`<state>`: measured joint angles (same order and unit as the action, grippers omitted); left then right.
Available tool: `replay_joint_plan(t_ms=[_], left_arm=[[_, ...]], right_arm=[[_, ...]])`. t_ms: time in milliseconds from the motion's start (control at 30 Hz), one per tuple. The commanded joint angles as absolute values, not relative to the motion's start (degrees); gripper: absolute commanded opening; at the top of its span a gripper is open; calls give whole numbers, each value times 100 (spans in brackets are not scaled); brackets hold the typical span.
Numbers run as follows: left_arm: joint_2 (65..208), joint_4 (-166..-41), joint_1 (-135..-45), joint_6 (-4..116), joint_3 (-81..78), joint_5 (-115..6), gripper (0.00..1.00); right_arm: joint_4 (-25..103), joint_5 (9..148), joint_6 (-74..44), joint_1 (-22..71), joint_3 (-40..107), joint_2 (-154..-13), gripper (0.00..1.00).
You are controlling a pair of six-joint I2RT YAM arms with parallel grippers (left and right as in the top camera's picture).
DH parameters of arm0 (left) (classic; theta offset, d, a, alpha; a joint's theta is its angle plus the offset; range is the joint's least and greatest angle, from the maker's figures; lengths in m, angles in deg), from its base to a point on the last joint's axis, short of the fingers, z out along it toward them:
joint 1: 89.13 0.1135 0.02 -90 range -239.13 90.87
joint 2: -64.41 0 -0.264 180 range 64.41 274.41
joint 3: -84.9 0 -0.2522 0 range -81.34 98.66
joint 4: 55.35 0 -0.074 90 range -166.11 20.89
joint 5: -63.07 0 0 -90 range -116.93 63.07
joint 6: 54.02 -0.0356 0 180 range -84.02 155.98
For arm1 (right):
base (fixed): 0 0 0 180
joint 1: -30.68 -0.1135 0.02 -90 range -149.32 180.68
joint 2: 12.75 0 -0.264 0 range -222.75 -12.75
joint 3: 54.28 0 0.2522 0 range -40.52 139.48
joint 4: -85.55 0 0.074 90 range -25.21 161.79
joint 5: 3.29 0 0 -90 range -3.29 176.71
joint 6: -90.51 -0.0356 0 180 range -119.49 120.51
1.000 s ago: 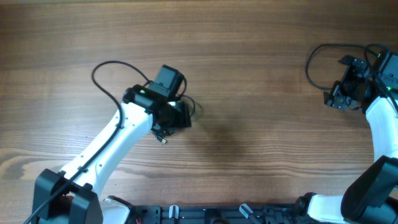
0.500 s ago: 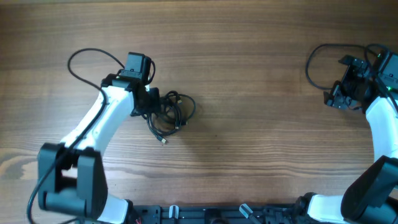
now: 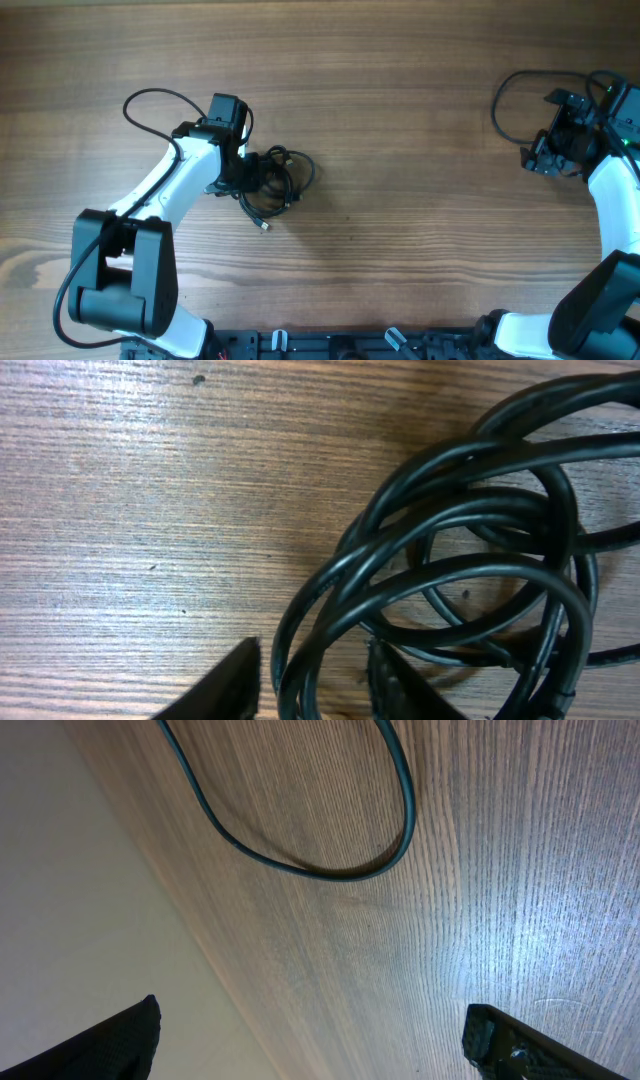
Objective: Untangle cables
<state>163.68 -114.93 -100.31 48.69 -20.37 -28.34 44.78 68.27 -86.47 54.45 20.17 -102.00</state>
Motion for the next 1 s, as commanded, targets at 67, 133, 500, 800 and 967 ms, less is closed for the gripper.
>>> replay_joint_plan(t_ms=[67, 133, 500, 800, 967], left_arm=[[16212, -11489, -10003, 4836, -1985, -2880, 26], [16212, -11493, -10005, 4836, -1983, -2882, 20], [15544, -11719, -10005, 4899, -1983, -3546, 4], [14604, -11813, -10016, 5334, -1983, -3671, 4], [14604, -11747, -10016, 5290, -1983, -4460, 4]], right_arm=[[4493, 6755, -8706, 5430, 2032, -10190, 99], [4491, 6757, -8708, 5434, 2032, -10190, 100], [4493, 6757, -8706, 5432, 2032, -10190, 100], [4493, 6757, -8708, 5432, 2032, -10190, 100], [4493, 6757, -8708, 5432, 2032, -10190, 100]])
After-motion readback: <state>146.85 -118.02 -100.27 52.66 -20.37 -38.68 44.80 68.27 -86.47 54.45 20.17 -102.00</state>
